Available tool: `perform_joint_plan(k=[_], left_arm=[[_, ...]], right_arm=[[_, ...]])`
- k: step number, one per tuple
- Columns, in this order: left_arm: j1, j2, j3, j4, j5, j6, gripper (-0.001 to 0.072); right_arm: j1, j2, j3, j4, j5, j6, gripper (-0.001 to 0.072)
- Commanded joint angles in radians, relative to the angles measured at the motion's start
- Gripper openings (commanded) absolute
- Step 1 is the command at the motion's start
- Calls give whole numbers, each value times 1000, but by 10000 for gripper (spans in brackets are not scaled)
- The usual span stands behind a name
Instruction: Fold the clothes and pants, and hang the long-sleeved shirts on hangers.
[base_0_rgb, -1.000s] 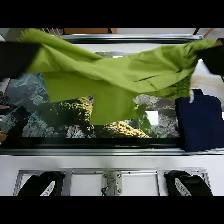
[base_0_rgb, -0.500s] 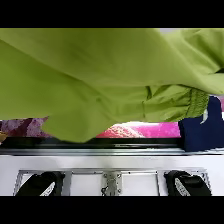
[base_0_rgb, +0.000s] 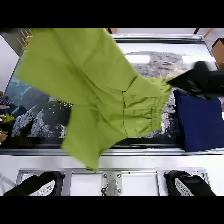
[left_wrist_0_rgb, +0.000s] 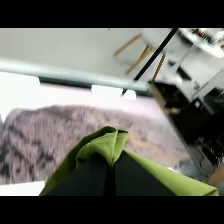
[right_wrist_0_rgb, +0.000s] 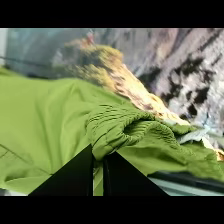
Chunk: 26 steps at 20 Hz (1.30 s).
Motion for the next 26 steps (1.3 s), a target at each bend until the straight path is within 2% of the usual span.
perform_joint_plan(k=[1,5,7,10,12,14,20,26], left_arm=[[53,-227,-42,-172,23,95,5],[53,-386,-36,-196,82,119,5],[53,-441,4,-196,65,120,6],[53,-487,119,-194,-18,127,5],[55,-467,174,-193,-48,164,5],[61,-369,160,-195,-30,176,5],[57,60,81,-193,-40,193,6],[28,365,82,-185,-35,193,5]], right_arm=[[2,-215,-57,-9,-107,-65,28],[1,-402,-56,-16,-308,-85,28],[1,-448,-56,-16,-380,-124,28],[1,-447,-56,-70,-430,-160,28],[1,-406,-56,-114,-436,-237,28],[0,-327,-56,-121,-451,-290,28],[-1,34,-46,-18,-476,-312,28],[-1,337,-46,-12,-505,-310,28]])
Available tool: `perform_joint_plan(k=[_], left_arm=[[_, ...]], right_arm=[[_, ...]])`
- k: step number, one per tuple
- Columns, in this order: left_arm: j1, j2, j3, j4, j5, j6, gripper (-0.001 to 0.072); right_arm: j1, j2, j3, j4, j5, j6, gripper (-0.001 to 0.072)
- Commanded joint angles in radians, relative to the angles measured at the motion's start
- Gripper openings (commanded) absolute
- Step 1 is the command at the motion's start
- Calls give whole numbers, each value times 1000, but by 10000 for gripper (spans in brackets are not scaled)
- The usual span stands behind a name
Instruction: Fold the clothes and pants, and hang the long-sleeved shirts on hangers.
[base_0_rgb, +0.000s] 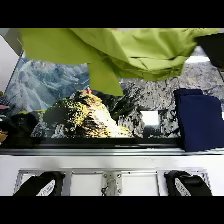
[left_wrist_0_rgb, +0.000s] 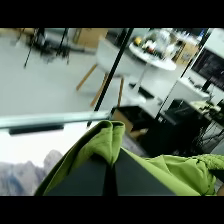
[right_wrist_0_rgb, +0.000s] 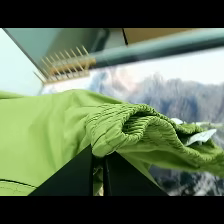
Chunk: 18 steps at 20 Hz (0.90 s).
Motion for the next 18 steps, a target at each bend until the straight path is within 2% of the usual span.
perform_joint_plan(k=[1,5,9,11,12,15,18], left_arm=[[-14,163,-3,9,12,2,6],[-14,228,-3,42,63,-4,5],[-13,122,-3,315,0,-146,5],[-10,-23,-3,349,-28,-160,5],[-11,-102,-3,346,-27,-159,5],[-30,-384,-2,337,56,-137,6],[-29,-631,75,229,109,-132,5]], right_arm=[[0,159,0,9,-15,6,28],[0,225,0,10,-3,59,28],[0,180,0,10,173,206,28],[1,103,-2,10,323,295,27],[10,54,-10,7,375,299,27],[94,-108,-84,-82,376,299,28],[141,-315,-102,-214,349,321,28]])
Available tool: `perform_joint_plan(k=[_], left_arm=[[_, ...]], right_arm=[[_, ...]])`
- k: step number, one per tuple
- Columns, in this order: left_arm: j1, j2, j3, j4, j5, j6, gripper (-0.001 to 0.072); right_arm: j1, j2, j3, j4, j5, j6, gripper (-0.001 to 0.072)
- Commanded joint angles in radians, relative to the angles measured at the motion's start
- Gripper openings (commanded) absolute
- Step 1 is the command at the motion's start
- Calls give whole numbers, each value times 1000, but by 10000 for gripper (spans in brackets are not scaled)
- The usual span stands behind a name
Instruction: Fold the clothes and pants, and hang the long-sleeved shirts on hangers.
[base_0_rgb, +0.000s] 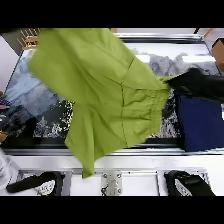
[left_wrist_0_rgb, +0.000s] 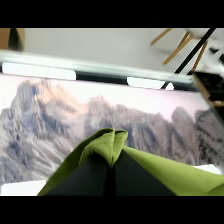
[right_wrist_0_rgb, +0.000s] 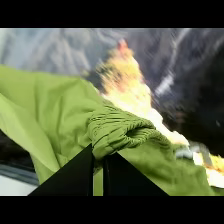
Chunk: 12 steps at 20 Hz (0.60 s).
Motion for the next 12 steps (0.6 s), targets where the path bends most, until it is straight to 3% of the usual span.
perform_joint_plan(k=[1,4,6,10,12], left_arm=[[-3,-288,77,-134,56,6,6],[-3,-346,21,-290,152,109,5],[7,-346,-17,-294,151,119,5],[47,-327,13,-267,-128,116,4],[45,-250,-78,-155,-193,111,4]], right_arm=[[43,-237,-24,-116,-13,33,28],[43,-374,-24,-114,-138,31,28],[39,-422,-24,-138,-212,-5,28],[6,-440,-24,-283,-255,-60,28],[-29,-439,-25,-295,-228,-121,28]])
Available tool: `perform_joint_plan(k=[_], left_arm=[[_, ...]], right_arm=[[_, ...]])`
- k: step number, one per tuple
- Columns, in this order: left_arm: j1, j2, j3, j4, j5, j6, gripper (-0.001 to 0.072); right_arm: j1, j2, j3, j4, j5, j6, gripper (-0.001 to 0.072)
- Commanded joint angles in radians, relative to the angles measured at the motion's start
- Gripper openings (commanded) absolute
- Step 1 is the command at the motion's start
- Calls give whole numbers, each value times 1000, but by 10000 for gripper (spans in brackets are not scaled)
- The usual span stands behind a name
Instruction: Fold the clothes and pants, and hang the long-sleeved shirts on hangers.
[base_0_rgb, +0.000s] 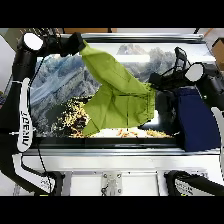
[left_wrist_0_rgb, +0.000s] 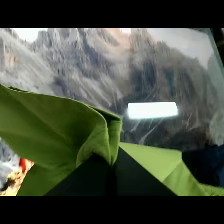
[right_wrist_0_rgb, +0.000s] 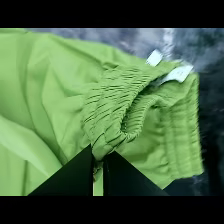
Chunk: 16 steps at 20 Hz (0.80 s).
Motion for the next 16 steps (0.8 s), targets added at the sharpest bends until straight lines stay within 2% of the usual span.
perform_joint_plan(k=[1,4,10,16], left_arm=[[0,99,-132,135,-140,-8,4],[-14,241,-423,180,-103,-17,5],[-90,435,-986,178,70,-18,5],[-156,470,-1210,178,164,-18,5]], right_arm=[[-41,-16,-7,-70,13,-117,28],[-42,-14,-74,-75,44,-191,28],[-42,-1,-289,-83,42,-191,28],[-42,-2,-388,-75,43,-191,30]])
